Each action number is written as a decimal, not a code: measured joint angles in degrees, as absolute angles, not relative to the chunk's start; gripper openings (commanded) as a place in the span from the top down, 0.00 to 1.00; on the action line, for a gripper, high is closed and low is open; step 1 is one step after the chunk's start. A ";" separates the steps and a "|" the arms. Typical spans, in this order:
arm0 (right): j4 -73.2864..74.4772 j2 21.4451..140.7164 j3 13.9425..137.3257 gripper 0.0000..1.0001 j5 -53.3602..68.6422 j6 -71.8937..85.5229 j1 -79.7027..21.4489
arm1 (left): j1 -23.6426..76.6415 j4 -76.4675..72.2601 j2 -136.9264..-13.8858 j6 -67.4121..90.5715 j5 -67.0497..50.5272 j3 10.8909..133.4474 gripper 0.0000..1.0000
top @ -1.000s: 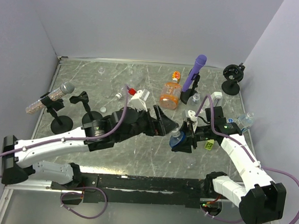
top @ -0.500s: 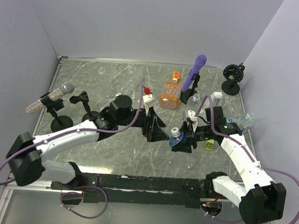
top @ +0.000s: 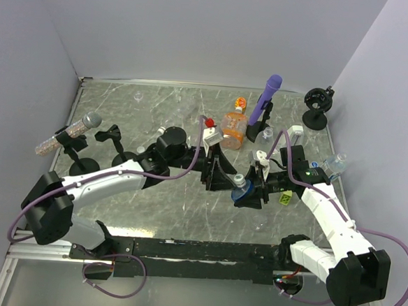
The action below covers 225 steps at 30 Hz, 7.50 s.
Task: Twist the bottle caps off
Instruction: Unscrew the bottle cap from the plastic bottle.
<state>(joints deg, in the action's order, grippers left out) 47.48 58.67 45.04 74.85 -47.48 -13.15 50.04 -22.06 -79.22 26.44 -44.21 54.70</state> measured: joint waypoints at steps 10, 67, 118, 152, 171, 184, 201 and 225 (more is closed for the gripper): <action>47.48 58.67 45.04 0.87 74.83 -47.48 -13.15 | 50.06 -21.93 -82.78 26.79 -44.16 56.66 0.45; 47.72 58.74 45.04 0.87 74.61 -47.51 -12.99 | 67.29 24.56 -81.32 66.22 13.08 78.19 0.03; 47.66 58.74 45.04 0.87 74.56 -47.68 -12.99 | 48.42 -39.13 -85.12 26.22 -48.73 52.42 0.39; 48.31 58.72 45.34 0.86 76.53 -47.44 -12.97 | 64.58 18.35 -79.85 59.46 2.28 74.48 0.99; 48.29 58.72 45.34 0.86 74.37 -47.88 -12.97 | 71.37 34.24 -86.94 70.59 20.73 88.14 0.11; 48.25 58.72 45.34 0.86 74.37 -47.90 -12.99 | 62.72 10.72 -63.18 43.42 0.84 59.48 0.01; 48.25 58.72 45.34 0.86 74.37 -47.90 -12.99 | 52.86 -13.54 -77.10 13.89 -40.60 55.42 0.16; 48.34 58.74 45.34 0.86 74.13 -47.81 -12.99 | 51.66 -16.08 -84.12 19.07 -43.53 61.39 0.99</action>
